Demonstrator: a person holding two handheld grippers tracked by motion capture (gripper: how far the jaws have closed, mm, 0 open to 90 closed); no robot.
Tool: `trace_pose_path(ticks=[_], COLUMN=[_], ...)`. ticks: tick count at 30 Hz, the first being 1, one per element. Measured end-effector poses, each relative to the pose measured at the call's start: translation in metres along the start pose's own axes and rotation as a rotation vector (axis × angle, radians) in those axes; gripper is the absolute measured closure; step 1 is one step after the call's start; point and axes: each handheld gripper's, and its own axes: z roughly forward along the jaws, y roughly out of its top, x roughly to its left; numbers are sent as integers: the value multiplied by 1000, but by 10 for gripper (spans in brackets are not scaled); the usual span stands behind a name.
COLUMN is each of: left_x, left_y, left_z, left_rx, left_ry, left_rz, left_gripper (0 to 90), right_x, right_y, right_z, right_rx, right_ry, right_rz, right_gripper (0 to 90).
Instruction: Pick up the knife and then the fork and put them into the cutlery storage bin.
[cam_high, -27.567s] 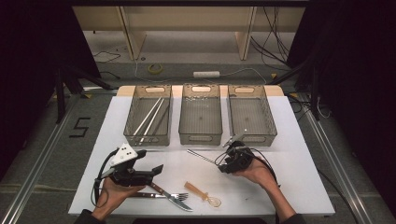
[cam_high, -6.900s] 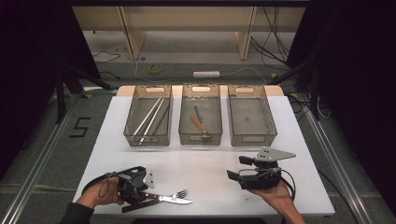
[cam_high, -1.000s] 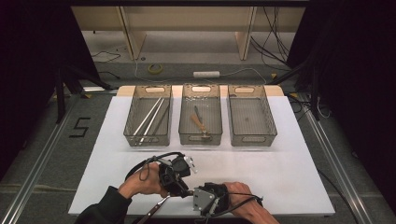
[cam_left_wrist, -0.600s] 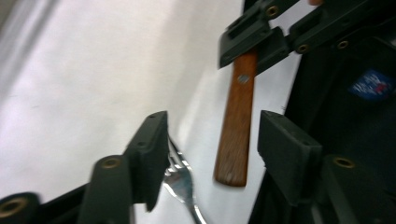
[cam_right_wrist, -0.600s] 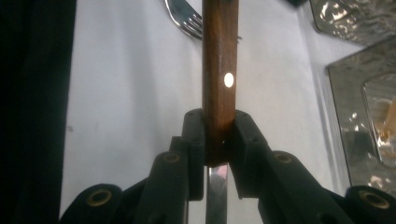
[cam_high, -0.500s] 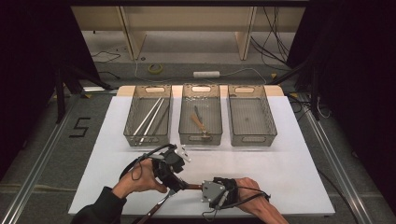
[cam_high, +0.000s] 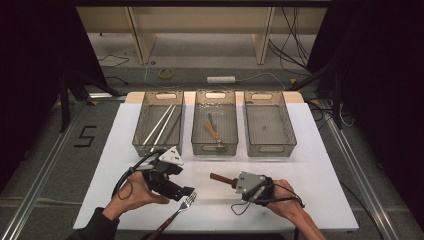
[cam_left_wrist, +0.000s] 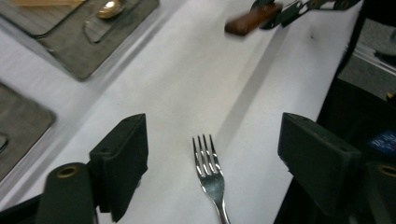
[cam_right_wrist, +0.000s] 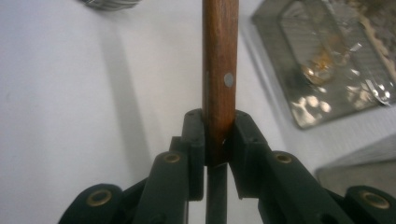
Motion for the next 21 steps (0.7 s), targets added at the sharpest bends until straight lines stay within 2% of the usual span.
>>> trace_pose_path(ticks=[2, 5, 8, 10, 14, 21], left_x=[0, 1, 2, 3, 1, -2], left_y=[-6, -18, -30, -37, -48, -58], left_z=[-1, -1, 0, -1, -4, -6], left_rx=[-34, -87, -83, -98, -121, -160], left_ry=[24, 37, 71, 82, 129, 168], left_rz=[-14, -55, -83, -111, -118, -152], left_gripper=[221, 209, 191, 184, 182, 162], right_x=[-9, -26, -46, -61, -92, -137], right_y=[-3, -7, -12, -14, -16, -15], right_z=[-3, -8, -14, -17, -22, -24], right_rx=[-13, -18, -33, -53, -77, -100], right_ry=[-11, -35, -55, -63, -85, -114], right_rz=[57, 127, 205, 258, 359, 479], right_gripper=[778, 778, 778, 778, 778, 777])
